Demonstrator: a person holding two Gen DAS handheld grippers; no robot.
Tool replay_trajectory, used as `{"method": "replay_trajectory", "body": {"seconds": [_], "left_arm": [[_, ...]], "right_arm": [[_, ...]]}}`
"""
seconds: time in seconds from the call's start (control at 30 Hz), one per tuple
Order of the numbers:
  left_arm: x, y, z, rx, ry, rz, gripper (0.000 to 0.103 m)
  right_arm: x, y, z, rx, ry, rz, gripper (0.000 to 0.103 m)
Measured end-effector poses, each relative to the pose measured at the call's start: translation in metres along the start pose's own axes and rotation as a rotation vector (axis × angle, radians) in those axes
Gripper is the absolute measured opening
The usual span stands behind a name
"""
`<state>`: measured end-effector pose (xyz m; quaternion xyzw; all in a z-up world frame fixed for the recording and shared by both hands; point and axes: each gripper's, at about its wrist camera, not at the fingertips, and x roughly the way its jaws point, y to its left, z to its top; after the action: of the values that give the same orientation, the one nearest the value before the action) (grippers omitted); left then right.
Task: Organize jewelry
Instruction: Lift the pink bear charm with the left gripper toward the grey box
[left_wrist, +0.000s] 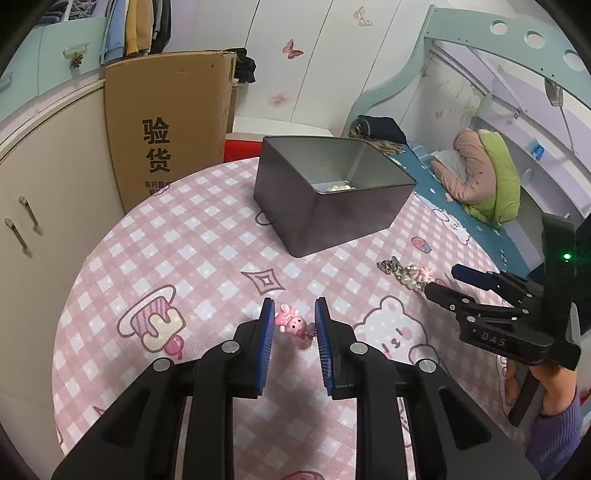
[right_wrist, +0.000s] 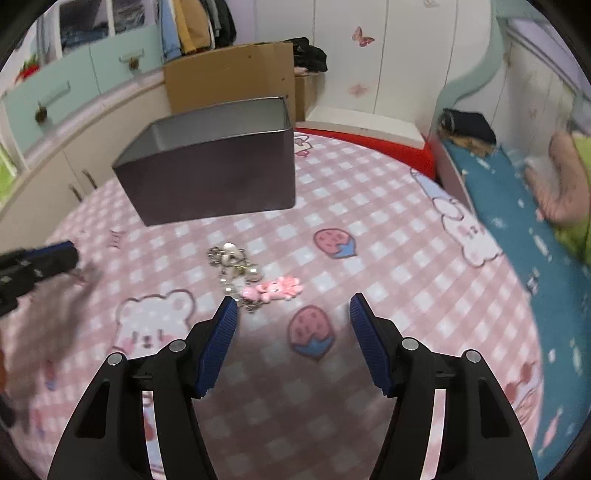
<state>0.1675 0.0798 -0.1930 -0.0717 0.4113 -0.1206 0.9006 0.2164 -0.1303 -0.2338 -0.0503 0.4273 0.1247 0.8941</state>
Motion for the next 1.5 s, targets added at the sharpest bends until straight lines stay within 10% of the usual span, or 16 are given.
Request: {"method": "replay_trajectory", "body": {"seconds": [0.5,0.77,1.5], "left_arm": [[0.002,-0.001,0.001,-0.009,0.019,-0.033,0.02],[0.001,0.0,0.002,-0.01,0.021,-0.054,0.02],[-0.026,-0.033,0.032,0.052,-0.036,-0.169,0.021]], "right_arm": [[0.015,0.0,0.01,-0.081,0.013,0.037,0.061],[0.016,0.012,0.015,-0.14,0.033,0.138,0.025],[-0.062,-0.005,0.021,-0.069,-0.09,0.129,0.025]]}}
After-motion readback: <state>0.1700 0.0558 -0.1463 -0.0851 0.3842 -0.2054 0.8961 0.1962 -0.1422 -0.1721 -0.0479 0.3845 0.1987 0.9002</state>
